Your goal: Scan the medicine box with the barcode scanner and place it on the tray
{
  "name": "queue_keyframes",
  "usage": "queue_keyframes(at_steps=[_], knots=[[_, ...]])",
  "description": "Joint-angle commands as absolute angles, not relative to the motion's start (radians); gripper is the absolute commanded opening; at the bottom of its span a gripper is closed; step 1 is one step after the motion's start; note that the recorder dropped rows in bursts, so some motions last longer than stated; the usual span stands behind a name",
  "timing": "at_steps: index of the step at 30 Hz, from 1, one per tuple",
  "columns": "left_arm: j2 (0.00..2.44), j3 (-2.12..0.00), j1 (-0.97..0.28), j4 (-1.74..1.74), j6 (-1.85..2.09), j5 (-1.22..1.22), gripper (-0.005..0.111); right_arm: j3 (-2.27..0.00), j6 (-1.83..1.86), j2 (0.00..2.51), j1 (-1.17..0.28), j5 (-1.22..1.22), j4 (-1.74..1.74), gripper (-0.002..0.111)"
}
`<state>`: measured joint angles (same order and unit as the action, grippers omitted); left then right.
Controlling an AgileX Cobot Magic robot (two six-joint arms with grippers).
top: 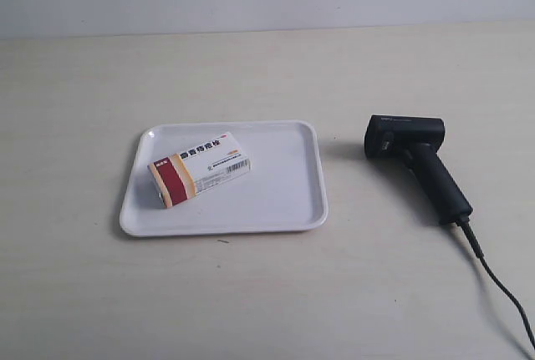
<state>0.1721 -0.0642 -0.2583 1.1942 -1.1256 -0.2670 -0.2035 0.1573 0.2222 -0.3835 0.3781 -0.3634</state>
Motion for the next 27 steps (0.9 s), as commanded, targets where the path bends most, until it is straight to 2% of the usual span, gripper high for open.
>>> queue_keyframes(at_steps=[1, 7, 9, 10, 12, 27], knots=[[0.025, -0.037, -0.134, 1.013, -1.097, 0.015, 0.003, -0.203, 0.155, 0.218, -0.379, 0.373, -0.363, 0.001], [0.0, 0.0, -0.059, 1.003, -1.084, 0.019, 0.003, -0.203, 0.155, 0.218, -0.379, 0.373, -0.363, 0.001], [0.0, 0.0, -0.059, 0.658, -0.789, 0.084, 0.003, -0.203, 0.155, 0.218, -0.379, 0.373, -0.363, 0.001], [0.0, 0.0, -0.058, 0.322, -0.401, 0.134, 0.003, -0.203, 0.155, 0.218, -0.379, 0.371, -0.363, 0.001], [0.0, 0.0, -0.058, 0.0, 0.027, 0.213, 0.003, -0.203, 0.155, 0.218, -0.379, 0.366, -0.363, 0.001], [0.0, 0.0, -0.058, 0.067, -0.079, 0.25, 0.003, -0.203, 0.155, 0.218, -0.379, 0.366, -0.363, 0.001]])
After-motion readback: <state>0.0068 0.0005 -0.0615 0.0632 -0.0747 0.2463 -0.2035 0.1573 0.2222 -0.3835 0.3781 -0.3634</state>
